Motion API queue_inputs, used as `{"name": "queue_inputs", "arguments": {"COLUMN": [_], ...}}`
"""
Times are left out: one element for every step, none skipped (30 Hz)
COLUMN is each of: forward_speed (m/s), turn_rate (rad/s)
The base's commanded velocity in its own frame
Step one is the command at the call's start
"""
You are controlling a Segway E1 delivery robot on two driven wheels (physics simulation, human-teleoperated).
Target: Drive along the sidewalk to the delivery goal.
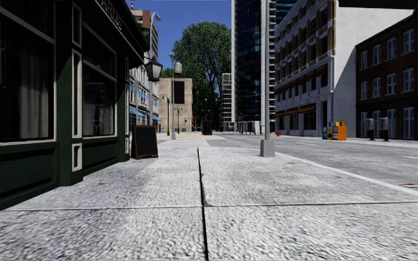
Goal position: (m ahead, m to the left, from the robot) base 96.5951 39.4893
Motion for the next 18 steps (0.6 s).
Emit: {"name": "queue_inputs", "arguments": {"forward_speed": [2.0,2.0,2.0,2.0,2.0,2.0,2.0,2.0,2.0,2.0,2.0,2.0,2.0,2.0,2.0,2.0,2.0,2.0], "turn_rate": [0.15,0.15,0.15,0.15,0.16,0.2,0.2,0.21,0.21,0.21,0.21,0.21,0.21,0.21,0.22,0.24,0.25,0.25]}}
